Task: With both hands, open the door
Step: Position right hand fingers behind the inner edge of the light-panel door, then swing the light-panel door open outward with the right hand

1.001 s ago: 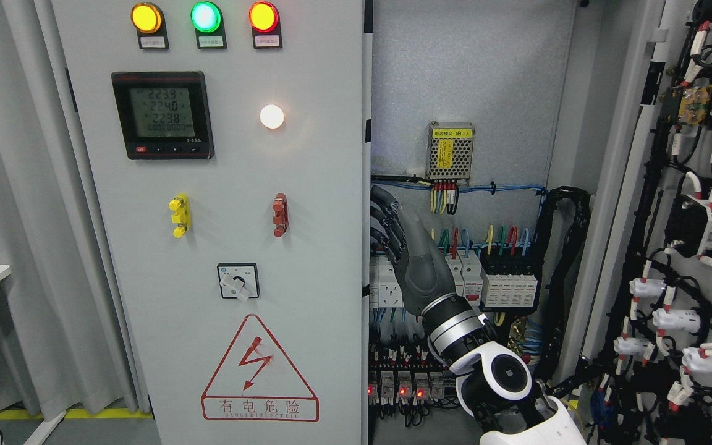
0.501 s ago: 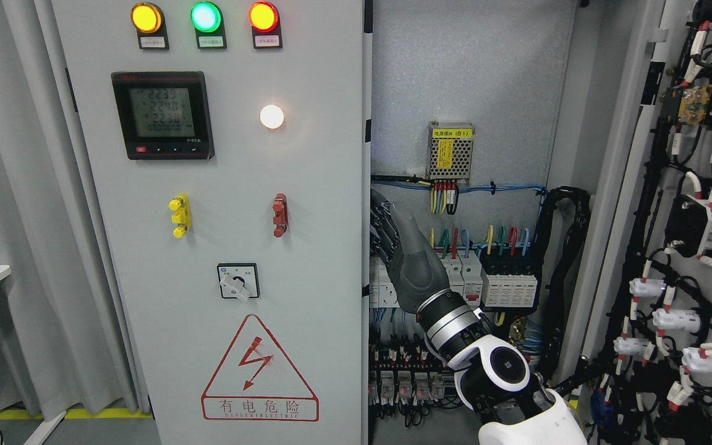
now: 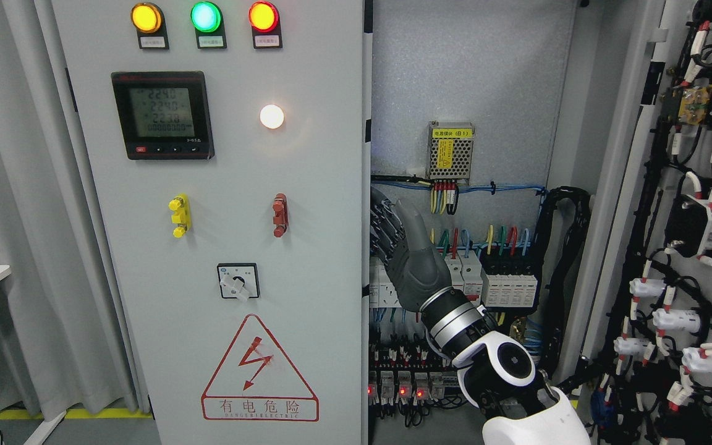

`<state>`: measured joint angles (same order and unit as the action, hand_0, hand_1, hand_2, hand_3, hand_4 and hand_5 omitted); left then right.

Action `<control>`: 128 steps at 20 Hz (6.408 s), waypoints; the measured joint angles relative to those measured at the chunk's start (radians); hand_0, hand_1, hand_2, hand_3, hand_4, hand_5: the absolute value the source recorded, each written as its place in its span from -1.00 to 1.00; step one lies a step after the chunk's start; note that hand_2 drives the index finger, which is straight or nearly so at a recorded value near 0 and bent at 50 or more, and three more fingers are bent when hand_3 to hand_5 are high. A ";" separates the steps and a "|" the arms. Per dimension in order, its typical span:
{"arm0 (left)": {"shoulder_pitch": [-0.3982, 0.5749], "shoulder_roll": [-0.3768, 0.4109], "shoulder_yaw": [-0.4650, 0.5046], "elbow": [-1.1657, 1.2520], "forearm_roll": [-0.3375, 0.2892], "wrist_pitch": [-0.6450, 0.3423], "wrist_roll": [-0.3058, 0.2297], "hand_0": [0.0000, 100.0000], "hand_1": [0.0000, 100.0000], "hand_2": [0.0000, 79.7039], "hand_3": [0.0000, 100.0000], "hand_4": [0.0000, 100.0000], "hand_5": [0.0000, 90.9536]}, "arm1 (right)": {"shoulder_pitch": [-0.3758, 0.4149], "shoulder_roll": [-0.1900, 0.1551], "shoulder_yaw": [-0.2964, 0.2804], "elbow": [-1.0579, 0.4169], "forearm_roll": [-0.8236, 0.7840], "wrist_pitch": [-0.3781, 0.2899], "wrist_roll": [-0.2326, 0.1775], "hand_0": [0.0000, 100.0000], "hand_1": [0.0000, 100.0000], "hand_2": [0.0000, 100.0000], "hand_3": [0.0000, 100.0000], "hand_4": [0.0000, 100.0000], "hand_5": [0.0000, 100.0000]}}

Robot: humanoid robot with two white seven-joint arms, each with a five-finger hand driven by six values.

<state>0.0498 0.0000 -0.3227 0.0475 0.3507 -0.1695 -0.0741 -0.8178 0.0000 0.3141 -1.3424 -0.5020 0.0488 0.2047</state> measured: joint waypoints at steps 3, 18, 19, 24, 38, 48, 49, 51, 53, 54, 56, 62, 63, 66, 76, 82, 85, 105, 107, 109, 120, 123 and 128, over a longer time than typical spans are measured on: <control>-0.002 0.000 0.000 0.000 0.000 0.006 0.000 -0.42 -1.00 -0.93 -0.94 -0.93 -1.00 | 0.000 0.000 -0.007 0.001 -0.018 0.002 0.020 -0.56 -1.00 -1.00 -1.00 -1.00 -1.00; -0.043 0.000 0.000 0.001 0.001 0.020 0.000 -0.42 -1.00 -0.93 -0.95 -0.93 -1.00 | -0.001 0.000 -0.025 0.011 -0.071 0.062 0.076 -0.56 -1.00 -1.00 -1.00 -1.00 -1.00; -0.045 0.000 0.000 0.001 0.001 0.020 0.000 -0.42 -1.00 -0.93 -0.94 -0.93 -1.00 | -0.001 0.000 -0.027 0.011 -0.073 0.062 0.081 -0.56 -1.00 -1.00 -1.00 -1.00 -1.00; -0.048 0.000 0.001 0.001 0.001 0.023 0.000 -0.42 -1.00 -0.93 -0.94 -0.93 -1.00 | -0.001 0.000 -0.035 0.011 -0.078 0.063 0.118 -0.56 -1.00 -1.00 -1.00 -1.00 -1.00; -0.050 0.000 0.001 0.001 0.001 0.016 0.000 -0.42 -1.00 -0.93 -0.94 -0.93 -1.00 | 0.003 0.000 -0.050 0.004 -0.078 0.074 0.151 -0.56 -1.00 -1.00 -1.00 -1.00 -1.00; -0.027 0.000 0.001 0.001 0.001 0.014 0.000 -0.42 -1.00 -0.93 -0.94 -0.93 -1.00 | 0.007 0.000 -0.068 -0.004 -0.078 0.093 0.192 -0.56 -1.00 -1.00 -1.00 -1.00 -1.00; -0.026 0.000 0.001 0.001 0.001 0.014 0.000 -0.42 -1.00 -0.93 -0.94 -0.93 -1.00 | 0.008 0.000 -0.070 -0.005 -0.078 0.093 0.201 -0.56 -1.00 -1.00 -1.00 -1.00 -1.00; -0.022 0.000 0.001 0.001 0.001 0.011 0.000 -0.42 -1.00 -0.93 -0.94 -0.93 -1.00 | 0.008 0.000 -0.072 -0.007 -0.079 0.093 0.215 -0.56 -1.00 -1.00 -1.00 -1.00 -1.00; -0.020 0.000 0.001 0.001 0.001 0.009 0.000 -0.42 -1.00 -0.93 -0.94 -0.93 -1.00 | 0.008 0.000 -0.075 -0.009 -0.079 0.093 0.217 -0.56 -1.00 -1.00 -1.00 -1.00 -1.00; -0.019 0.000 0.001 0.001 0.001 0.010 -0.001 -0.42 -1.00 -0.93 -0.94 -0.93 -1.00 | 0.008 0.000 -0.077 -0.009 -0.079 0.093 0.219 -0.56 -1.00 -1.00 -1.00 -1.00 -1.00; -0.018 0.000 0.001 0.001 0.001 0.013 -0.002 -0.42 -1.00 -0.93 -0.94 -0.93 -1.00 | 0.009 0.000 -0.080 -0.011 -0.079 0.093 0.221 -0.56 -1.00 -1.00 -1.00 -1.00 -1.00; -0.016 0.000 0.001 0.001 0.001 0.016 -0.003 -0.42 -1.00 -0.93 -0.95 -0.93 -1.00 | 0.012 0.000 -0.090 -0.019 -0.080 0.092 0.224 -0.56 -1.00 -1.00 -1.00 -1.00 -1.00; -0.015 0.000 0.001 0.001 0.001 0.016 -0.002 -0.42 -1.00 -0.93 -0.94 -0.93 -1.00 | 0.013 0.000 -0.091 -0.021 -0.080 0.091 0.224 -0.56 -1.00 -1.00 -1.00 -1.00 -1.00; -0.015 0.000 0.001 0.001 0.001 0.016 -0.001 -0.42 -1.00 -0.93 -0.94 -0.93 -1.00 | 0.018 0.000 -0.095 -0.027 -0.080 0.088 0.224 -0.56 -1.00 -1.00 -1.00 -1.00 -1.00; -0.012 0.000 0.001 0.001 0.001 0.016 0.000 -0.42 -1.00 -0.93 -0.94 -0.93 -1.00 | 0.026 0.000 -0.100 -0.041 -0.093 0.092 0.245 -0.56 -1.00 -1.00 -1.00 -1.00 -1.00; -0.011 0.000 0.001 0.001 0.001 0.016 0.000 -0.42 -1.00 -0.93 -0.94 -0.93 -1.00 | 0.028 0.000 -0.101 -0.045 -0.098 0.095 0.253 -0.56 -1.00 -1.00 -1.00 -1.00 -1.00; -0.026 0.000 0.001 0.001 0.001 0.018 0.000 -0.42 -1.00 -0.93 -0.94 -0.93 -1.00 | 0.031 0.000 -0.102 -0.047 -0.099 0.095 0.257 -0.56 -1.00 -1.00 -1.00 -1.00 -1.00; -0.049 0.000 0.001 0.000 0.001 0.015 0.000 -0.42 -1.00 -0.93 -0.94 -0.93 -1.00 | 0.071 0.000 -0.077 -0.103 -0.111 0.087 0.304 -0.56 -1.00 -1.00 -1.00 -1.00 -1.00; -0.049 0.000 0.001 0.000 0.001 0.015 0.000 -0.42 -1.00 -0.93 -0.94 -0.93 -1.00 | 0.074 0.000 -0.061 -0.116 -0.110 0.085 0.303 -0.56 -1.00 -1.00 -1.00 -1.00 -1.00; -0.049 0.000 0.001 0.000 0.001 0.014 0.000 -0.42 -1.00 -0.93 -0.94 -0.93 -1.00 | 0.075 0.000 -0.045 -0.127 -0.108 0.085 0.300 -0.56 -1.00 -1.00 -1.00 -1.00 -1.00; -0.050 0.000 0.001 0.000 0.001 0.011 0.000 -0.42 -1.00 -0.93 -0.94 -0.93 -1.00 | 0.109 0.000 0.066 -0.168 -0.109 0.085 0.303 -0.56 -1.00 -1.00 -1.00 -1.00 -1.00; -0.050 0.000 0.001 0.000 0.001 0.011 0.000 -0.42 -1.00 -0.93 -0.94 -0.93 -1.00 | 0.134 0.000 0.101 -0.181 -0.111 0.084 0.331 -0.56 -1.00 -1.00 -1.00 -1.00 -1.00; -0.050 0.000 0.001 0.000 0.001 0.011 0.000 -0.42 -1.00 -0.93 -0.94 -0.93 -1.00 | 0.158 0.000 0.160 -0.201 -0.113 0.082 0.400 -0.56 -1.00 -1.00 -1.00 -1.00 -1.00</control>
<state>0.0000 0.0000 -0.3221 0.0476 0.3513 -0.1585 -0.0742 -0.6599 -0.0001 0.4738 -1.5435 -0.6154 0.1309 0.6050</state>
